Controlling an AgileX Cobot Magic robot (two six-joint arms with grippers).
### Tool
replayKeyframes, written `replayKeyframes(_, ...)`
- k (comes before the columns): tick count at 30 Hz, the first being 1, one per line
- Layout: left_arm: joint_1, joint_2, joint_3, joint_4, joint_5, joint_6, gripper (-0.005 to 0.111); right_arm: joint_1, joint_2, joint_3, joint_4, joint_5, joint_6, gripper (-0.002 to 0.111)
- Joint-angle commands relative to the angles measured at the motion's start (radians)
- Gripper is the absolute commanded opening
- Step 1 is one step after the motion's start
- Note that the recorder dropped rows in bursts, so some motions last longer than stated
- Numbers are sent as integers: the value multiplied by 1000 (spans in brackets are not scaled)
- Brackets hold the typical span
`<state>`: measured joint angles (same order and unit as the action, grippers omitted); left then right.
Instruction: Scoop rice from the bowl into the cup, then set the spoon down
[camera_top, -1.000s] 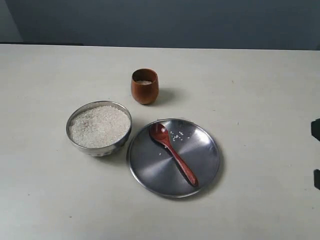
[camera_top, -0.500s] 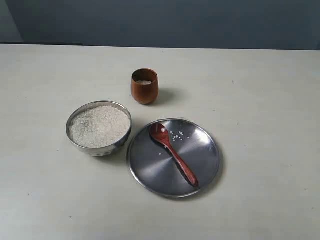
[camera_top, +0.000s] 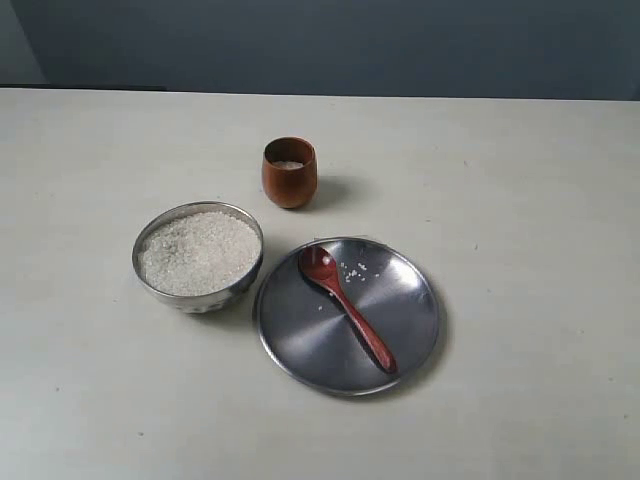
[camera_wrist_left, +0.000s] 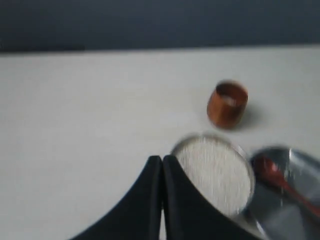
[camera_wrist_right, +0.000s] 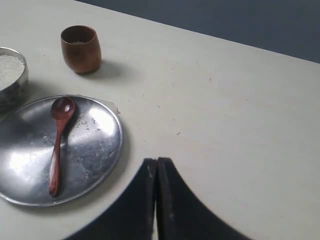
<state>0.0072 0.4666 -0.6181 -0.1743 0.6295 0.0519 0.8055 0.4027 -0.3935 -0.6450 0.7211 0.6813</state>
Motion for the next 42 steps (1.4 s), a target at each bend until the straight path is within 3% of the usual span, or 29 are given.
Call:
replayKeyframes(1,1,-117,60,18,-220,3,0,-7,-4,3,-1,1,3,1)
replayKeyframes(9,1,-256,208,122,-297,3,0,-7,-4,3,-1,1,3,1)
replayKeyframes(16,1,-344,352,128,-391,3,0,-7,-4,3,-1,1,3,1)
replayKeyframes(24,1,-462,459,150,-391,3,0,-7,-4,3,-1,1,3,1)
replayKeyframes(42,1,-467,601,150,-364,0,0,-7,-4,3,-1,-1,3,1)
